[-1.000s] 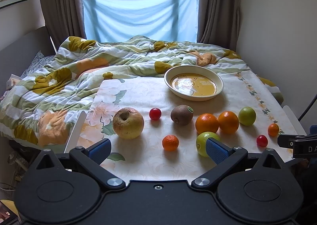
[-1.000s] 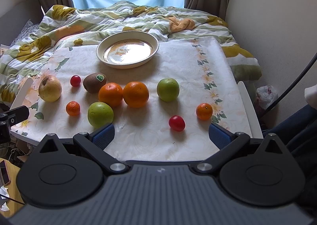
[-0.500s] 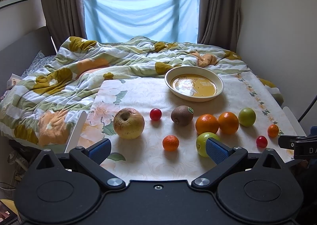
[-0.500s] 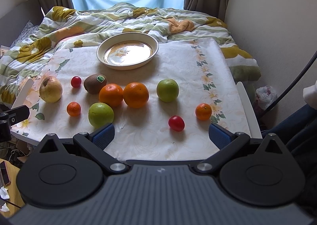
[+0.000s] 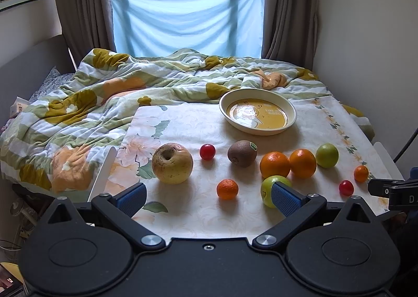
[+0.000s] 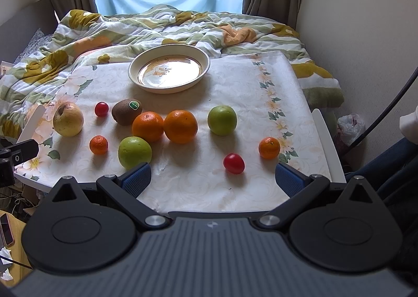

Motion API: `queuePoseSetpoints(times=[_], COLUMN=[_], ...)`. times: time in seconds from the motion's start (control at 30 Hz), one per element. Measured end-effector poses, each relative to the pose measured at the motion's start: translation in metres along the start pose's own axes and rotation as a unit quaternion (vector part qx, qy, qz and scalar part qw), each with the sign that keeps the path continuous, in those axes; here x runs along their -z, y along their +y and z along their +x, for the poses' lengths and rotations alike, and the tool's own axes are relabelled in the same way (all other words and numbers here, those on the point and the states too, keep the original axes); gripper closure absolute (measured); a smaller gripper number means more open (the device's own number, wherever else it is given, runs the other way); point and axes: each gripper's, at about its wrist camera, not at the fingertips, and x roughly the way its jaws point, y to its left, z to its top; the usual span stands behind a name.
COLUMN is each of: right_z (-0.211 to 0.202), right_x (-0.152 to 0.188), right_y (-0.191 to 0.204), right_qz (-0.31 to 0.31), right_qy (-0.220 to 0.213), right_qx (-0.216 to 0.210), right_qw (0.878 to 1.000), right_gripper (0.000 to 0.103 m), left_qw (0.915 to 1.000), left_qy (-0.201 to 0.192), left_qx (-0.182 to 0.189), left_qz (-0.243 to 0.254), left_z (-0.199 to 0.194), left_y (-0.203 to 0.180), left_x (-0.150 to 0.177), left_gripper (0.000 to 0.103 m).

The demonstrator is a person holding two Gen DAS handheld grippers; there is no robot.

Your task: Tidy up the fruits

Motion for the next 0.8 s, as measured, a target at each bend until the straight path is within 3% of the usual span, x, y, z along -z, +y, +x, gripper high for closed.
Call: queuePoseSetpoints(times=[0.4,0.67,0.8], right_z=[-0.007,-0.011,-0.003], right_x=[-0.006,-0.005,-0.001], right_y=[0.000,-0.006,-0.016], right_qz=[0.007,0.014,0.016], right_qy=[0.004,0.003,-0.006], right_qx=[0.004,0.026,0.025], right_qw=[1.000,1.000,1.000], right_gripper=[0.000,0.000,0.000], left_qw=[0.9997,0.9962,0.9959], left_qy=[-0.001,-0.002,0.002], left_qx=[0.017,0.074,0.078], left_qz=[0.015,0.045,0.046], left_z=[-0.012,0.005,0.020], left_y=[0.006,-0.006,-0.016], left_x=[-0.014,-0.014,-0.010], left_gripper=[0.000,0.000,0.000])
